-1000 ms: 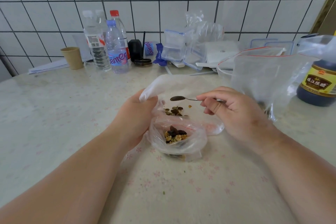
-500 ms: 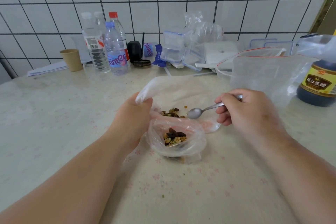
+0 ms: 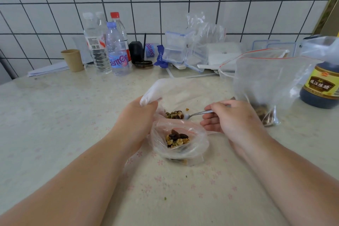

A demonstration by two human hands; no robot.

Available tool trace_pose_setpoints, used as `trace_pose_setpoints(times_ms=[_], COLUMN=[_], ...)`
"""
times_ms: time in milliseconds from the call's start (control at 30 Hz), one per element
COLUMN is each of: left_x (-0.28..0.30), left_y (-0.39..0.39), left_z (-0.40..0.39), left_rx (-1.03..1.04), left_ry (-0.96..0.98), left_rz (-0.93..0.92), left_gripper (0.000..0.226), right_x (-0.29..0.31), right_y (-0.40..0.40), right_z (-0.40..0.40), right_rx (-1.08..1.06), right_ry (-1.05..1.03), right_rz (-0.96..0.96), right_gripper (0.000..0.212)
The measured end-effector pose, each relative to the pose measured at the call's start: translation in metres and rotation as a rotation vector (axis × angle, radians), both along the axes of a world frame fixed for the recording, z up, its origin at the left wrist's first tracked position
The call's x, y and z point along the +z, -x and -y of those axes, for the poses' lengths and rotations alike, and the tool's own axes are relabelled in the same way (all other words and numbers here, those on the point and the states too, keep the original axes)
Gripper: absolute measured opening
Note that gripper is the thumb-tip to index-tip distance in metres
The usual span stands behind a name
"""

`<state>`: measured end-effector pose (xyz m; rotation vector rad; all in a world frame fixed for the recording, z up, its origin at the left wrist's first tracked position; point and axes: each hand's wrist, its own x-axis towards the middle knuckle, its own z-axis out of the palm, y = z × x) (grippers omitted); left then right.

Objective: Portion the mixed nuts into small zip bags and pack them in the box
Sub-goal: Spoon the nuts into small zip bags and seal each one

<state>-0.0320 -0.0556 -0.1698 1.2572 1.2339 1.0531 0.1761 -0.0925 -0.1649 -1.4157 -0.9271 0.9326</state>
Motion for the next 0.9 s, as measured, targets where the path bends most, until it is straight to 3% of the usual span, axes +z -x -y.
trace_pose_setpoints(times_ms=[200,500,800,900], left_x=[-0.002,0.001,-0.001,0.0], left_y=[-0.001,-0.002,0.003,0.003], left_z=[-0.002,-0.001,-0.002,0.0], left_rx=[-0.027,0.0,-0.001,-0.005], left_ry=[0.008,0.04,0.064,0.067], left_rz=[0.029,0.08,0.105,0.121], left_gripper=[0.021,0.017,0.014,0.028], right_x=[-0.001,0.002,0.022,0.028], right_y=[0.003,-0.013,-0.029,-0.032], right_z=[-0.001,-0.002,0.007,0.012], right_rx=[0.098,0.063,0.236,0.318], right_ry=[0.046,0.07,0.061,0.071], right_rz=[-0.186,-0.481,-0.462,-0.418], right_gripper=[0.017,0.022,0.033,0.04])
